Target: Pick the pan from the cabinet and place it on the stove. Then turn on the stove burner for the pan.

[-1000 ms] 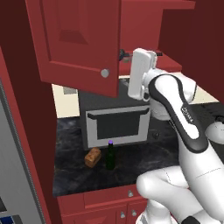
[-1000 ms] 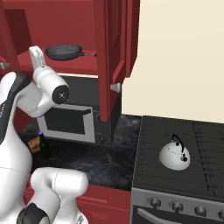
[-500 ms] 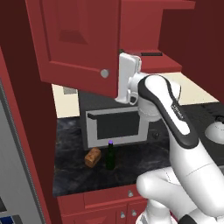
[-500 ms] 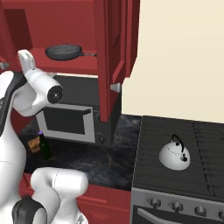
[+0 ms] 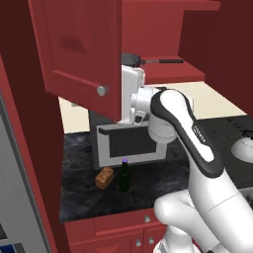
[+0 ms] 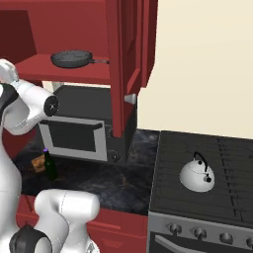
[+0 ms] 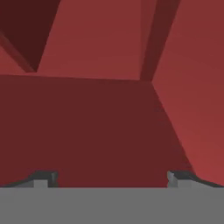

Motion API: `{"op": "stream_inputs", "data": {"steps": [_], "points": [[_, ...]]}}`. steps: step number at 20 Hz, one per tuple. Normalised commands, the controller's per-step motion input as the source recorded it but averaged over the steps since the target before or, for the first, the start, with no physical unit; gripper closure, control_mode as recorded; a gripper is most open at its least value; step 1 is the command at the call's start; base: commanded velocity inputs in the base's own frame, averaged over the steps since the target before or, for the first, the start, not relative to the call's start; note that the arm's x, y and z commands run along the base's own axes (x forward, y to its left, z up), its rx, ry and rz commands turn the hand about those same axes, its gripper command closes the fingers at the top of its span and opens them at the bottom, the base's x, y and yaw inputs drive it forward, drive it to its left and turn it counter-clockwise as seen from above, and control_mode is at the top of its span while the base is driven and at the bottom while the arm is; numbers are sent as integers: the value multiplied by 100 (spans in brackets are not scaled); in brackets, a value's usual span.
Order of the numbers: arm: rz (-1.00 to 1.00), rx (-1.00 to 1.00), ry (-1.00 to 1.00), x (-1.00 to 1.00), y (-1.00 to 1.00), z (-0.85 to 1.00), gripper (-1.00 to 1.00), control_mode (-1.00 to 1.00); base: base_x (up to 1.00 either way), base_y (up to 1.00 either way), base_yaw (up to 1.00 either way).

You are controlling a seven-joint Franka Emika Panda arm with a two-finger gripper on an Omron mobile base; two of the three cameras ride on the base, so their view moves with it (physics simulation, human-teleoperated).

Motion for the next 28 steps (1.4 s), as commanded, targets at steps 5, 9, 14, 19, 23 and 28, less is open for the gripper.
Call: {"op": "stream_inputs", "data": {"steps": [5, 9, 14, 19, 23, 28], "points": [[20, -5, -2, -71, 92, -2, -100, -100, 0, 0, 0], [16, -6, 0, -47, 97, -1, -100, -100, 0, 0, 0], [9, -4, -3, -32, 78, -1, -100, -100, 0, 0, 0], [4, -3, -5, -25, 64, -4, -100, -100, 0, 0, 0], [2, -8, -2, -14, 18, -1, -100, -100, 0, 0, 0], [2, -10, -21, -38, -18, 0, -100, -100, 0, 0, 0]]}}
